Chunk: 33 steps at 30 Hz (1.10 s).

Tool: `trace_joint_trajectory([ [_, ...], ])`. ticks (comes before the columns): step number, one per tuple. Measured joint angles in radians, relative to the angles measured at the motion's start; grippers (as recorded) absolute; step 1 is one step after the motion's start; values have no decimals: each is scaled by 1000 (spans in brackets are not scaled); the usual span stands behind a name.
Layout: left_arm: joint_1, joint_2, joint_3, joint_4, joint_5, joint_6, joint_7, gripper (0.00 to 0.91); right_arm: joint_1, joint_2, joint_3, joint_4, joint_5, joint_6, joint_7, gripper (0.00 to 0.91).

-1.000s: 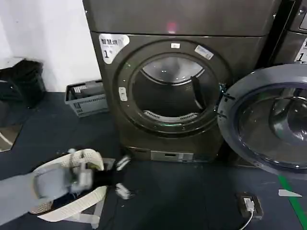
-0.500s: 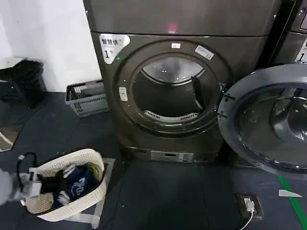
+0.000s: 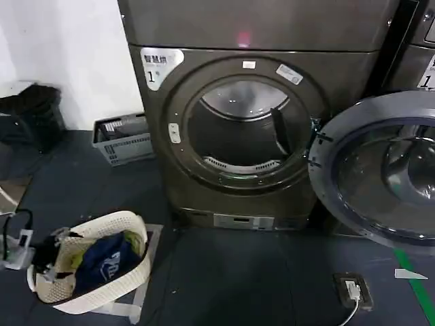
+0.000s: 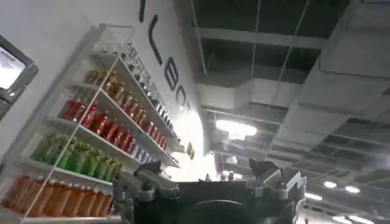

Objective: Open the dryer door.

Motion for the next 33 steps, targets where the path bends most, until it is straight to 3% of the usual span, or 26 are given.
trace_joint_trajectory([
  [33, -15, -3, -1, 52, 79, -6, 63, 907, -14, 22, 9, 16, -1, -5, -9, 907],
])
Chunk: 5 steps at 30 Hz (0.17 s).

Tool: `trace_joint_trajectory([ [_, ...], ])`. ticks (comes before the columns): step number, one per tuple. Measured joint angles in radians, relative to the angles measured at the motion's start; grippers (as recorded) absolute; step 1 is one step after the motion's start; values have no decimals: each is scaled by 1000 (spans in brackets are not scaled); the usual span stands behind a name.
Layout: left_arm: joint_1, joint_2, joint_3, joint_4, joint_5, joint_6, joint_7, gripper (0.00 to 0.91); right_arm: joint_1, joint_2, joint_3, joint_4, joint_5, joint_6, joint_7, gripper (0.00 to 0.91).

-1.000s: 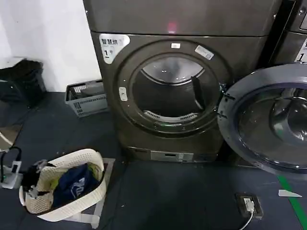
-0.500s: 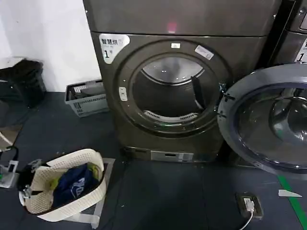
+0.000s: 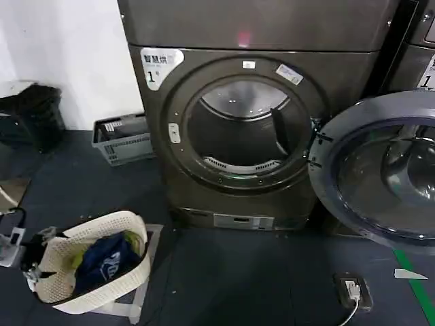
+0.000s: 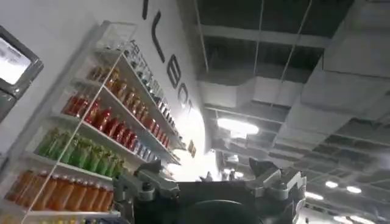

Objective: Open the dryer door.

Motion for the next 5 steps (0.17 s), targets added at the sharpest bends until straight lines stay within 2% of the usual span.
trace_joint_trajectory([
  [5, 3, -3, 0, 5, 2, -1, 8, 907, -1, -7, 4, -2, 0, -2, -3, 907],
])
